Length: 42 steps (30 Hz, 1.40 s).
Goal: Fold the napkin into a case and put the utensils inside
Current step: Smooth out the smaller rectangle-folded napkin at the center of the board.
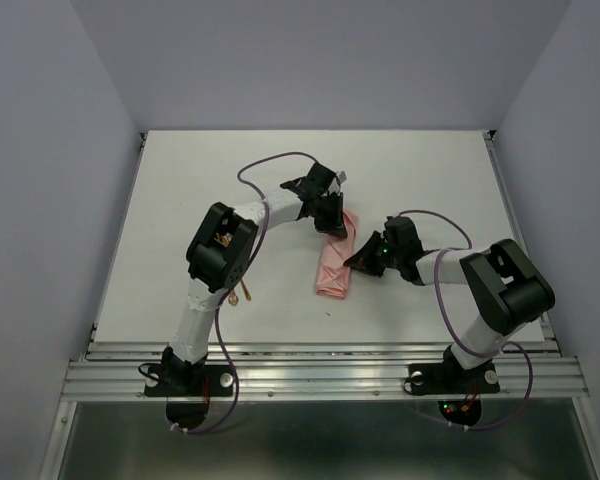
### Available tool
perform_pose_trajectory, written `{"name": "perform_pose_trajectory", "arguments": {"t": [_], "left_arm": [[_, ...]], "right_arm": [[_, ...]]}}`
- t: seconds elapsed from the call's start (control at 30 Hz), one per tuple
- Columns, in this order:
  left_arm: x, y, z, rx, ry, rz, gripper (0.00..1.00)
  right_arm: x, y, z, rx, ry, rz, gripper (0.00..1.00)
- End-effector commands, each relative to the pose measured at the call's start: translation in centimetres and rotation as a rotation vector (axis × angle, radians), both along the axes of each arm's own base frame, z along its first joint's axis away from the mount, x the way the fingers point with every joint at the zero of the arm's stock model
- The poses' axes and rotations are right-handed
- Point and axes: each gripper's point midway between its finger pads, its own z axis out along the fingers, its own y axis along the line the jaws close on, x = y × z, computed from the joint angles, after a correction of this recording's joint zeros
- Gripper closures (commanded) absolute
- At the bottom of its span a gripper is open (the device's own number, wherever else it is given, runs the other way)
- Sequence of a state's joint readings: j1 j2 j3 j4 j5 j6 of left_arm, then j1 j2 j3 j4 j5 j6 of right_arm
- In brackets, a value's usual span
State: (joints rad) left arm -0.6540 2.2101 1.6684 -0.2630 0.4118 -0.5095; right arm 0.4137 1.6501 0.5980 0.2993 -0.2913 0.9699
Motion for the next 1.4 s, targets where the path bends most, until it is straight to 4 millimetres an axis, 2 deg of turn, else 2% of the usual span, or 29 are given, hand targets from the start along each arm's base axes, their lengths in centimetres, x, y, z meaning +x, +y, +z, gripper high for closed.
{"name": "perform_pose_trajectory", "arguments": {"t": [0.0,0.2,0.33,0.43,0.57,0.87,0.97,1.0,1.07,1.1,1.2,1.37], "left_arm": [[1.2,-1.3,1.9,-0.05,-0.043,0.0,1.0],[1.9,-1.9,0.5,-0.051,-0.025,0.016,1.0],[2.6,-2.6,1.0,-0.084,-0.032,0.029,1.0],[3.0,-2.7,0.6,-0.074,-0.025,0.037,1.0],[3.2,-2.3,-0.6,-0.049,-0.013,0.052,1.0],[2.8,-1.9,-0.7,-0.062,-0.009,0.074,1.0],[1.9,-1.2,0.3,-0.054,-0.01,0.065,1.0],[1.7,-1.1,1.8,-0.067,-0.03,0.055,1.0],[0.8,-0.6,2.4,-0.058,-0.025,0.043,1.0],[0.8,-0.3,3.8,-0.062,-0.05,0.034,1.0],[-0.1,0.1,5.8,-0.065,-0.071,-0.005,1.0],[0.8,-0.7,8.9,-0.111,-0.125,-0.025,1.0]], "right_arm": [[-2.2,-1.4,-2.5,-0.105,0.09,0.013,0.99],[-2.2,-1.4,-2.3,-0.105,0.088,0.013,0.99],[-2.3,-1.6,-2.5,-0.111,0.093,0.014,0.99],[-2.4,-1.6,-2.5,-0.113,0.094,0.015,0.99],[-2.2,-1.6,-2.1,-0.113,0.083,0.014,0.99],[-2.2,-1.9,-2.0,-0.123,0.085,-0.001,0.99],[-2.2,-2.0,-2.0,-0.129,0.09,-0.012,0.99],[-2.2,-2.1,-2.0,-0.13,0.091,-0.019,0.99],[-2.2,-2.2,-2.0,-0.13,0.094,-0.025,0.99],[-2.2,-2.2,-2.1,-0.132,0.095,-0.028,0.99],[-2.3,-2.3,-2.2,-0.134,0.098,-0.031,0.99],[-2.2,-2.3,-2.0,-0.137,0.089,-0.025,0.99]]}}
